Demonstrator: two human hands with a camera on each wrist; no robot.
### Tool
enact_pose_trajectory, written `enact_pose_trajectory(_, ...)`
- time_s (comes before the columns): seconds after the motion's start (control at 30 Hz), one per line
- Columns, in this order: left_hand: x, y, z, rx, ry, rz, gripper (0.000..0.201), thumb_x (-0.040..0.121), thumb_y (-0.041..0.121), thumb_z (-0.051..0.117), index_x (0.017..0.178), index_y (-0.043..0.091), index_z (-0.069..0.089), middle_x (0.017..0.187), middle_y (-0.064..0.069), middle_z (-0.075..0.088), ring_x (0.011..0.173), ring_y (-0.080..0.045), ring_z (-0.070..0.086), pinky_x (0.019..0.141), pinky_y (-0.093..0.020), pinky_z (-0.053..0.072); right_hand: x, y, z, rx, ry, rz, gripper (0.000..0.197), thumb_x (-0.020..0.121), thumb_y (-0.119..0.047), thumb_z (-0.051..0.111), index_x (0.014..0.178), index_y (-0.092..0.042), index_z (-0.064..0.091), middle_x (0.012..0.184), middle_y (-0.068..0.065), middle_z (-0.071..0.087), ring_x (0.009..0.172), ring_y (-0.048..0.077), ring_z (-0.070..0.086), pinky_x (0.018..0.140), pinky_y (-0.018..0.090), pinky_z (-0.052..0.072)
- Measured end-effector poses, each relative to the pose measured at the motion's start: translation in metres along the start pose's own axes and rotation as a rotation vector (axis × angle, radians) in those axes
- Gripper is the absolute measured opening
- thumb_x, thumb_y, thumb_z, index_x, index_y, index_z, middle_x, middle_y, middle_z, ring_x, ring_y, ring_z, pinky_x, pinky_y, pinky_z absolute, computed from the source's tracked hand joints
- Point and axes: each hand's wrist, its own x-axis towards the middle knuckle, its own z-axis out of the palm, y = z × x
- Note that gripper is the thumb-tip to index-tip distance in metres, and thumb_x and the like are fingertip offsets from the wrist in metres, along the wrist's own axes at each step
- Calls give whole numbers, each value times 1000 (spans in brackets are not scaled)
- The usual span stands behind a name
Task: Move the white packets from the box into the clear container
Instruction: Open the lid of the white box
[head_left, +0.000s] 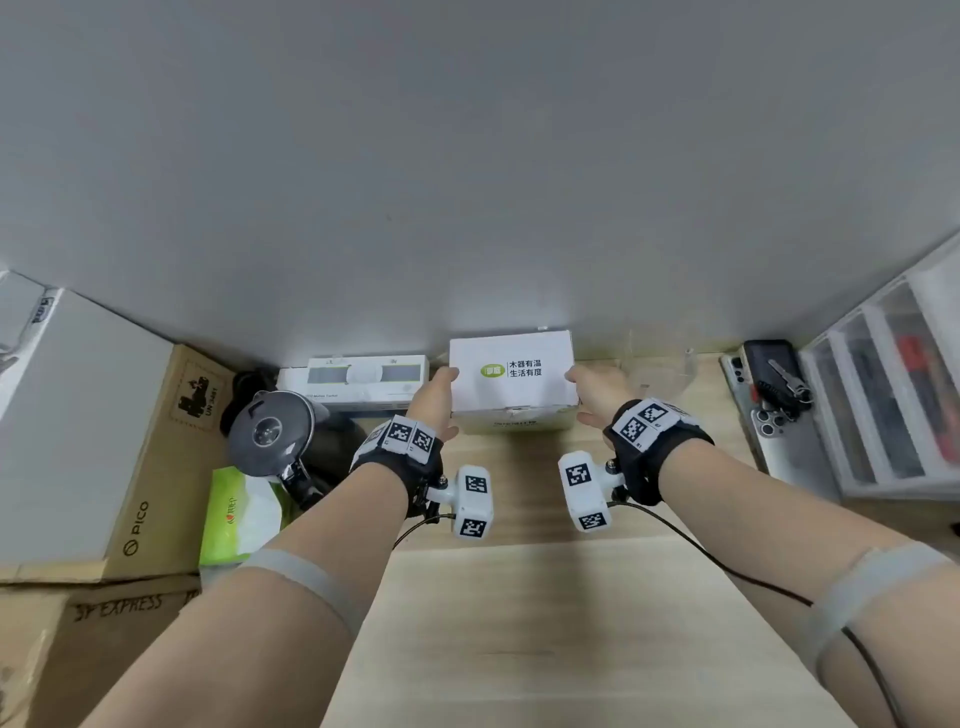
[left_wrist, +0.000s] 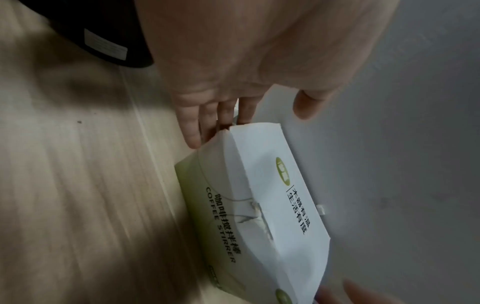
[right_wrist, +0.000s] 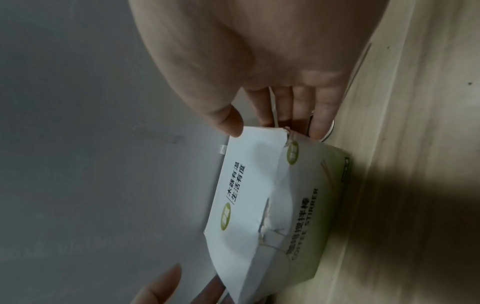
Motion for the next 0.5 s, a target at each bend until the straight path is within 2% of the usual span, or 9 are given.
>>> enact_pose_trajectory(0.07,-7,2,-2,37,8,12,46,96,43,46,135,21,58,143,-7,53,130,-29,50,102,-47,49,-1,3,-1,-7,-2,-9,14,92,-18,55,84,-7,58,95,13,55,99,33,61,101,48,49)
enact_pose_trajectory(0.13,-12,-1,-6,72,8,3,47,97,41,46,136,17,55,140,-9,54,127,-31,51,103,-48,50,0,10,-1,-46,-23,-12,16,90,-19,55,75,-15,53,96,12,56,87,28,56,90,39,53)
enact_pose_trajectory(0.23,-22,-11,-12,110,30,-13,50,95,39,51,137,12,51,132,-11,56,115,-31,56,97,-44,53,-5,24,-1,-102,-18,-26,16,89,-17,56,73,-15,52,89,12,56,80,26,54,72,33,48)
enact_pose_trajectory(0.3,-31,-21,-16,173,31,8,47,96,34,52,137,11,51,126,-11,57,105,-28,60,89,-40,56,-13,32,0,-118,-17,-16,8,88,-16,56,83,-9,55,85,11,54,78,25,53,67,31,44)
enact_pose_trajectory(0.4,-46,-38,-22,185,56,-3,42,95,36,55,128,10,55,123,-19,63,104,-32,65,90,-41,55,-26,48,2,-138,-28,-1,9,83,-17,56,85,-9,55,80,12,52,74,26,49,68,31,43)
enact_pose_trajectory(0.47,-53,-48,-25,219,63,-1,42,96,34,56,125,5,56,114,-20,66,93,-33,64,78,-35,53,-33,58,3,-159,-24,11,14,81,-21,56,80,-7,56,76,13,55,72,29,52,75,37,48)
enact_pose_trajectory(0.5,-59,-54,-27,231,65,7,43,96,33,56,124,1,57,107,-19,66,88,-32,63,71,-32,50,-39,64,3,-171,-24,10,16,81,-22,57,77,-7,56,73,13,55,71,30,53,72,37,47)
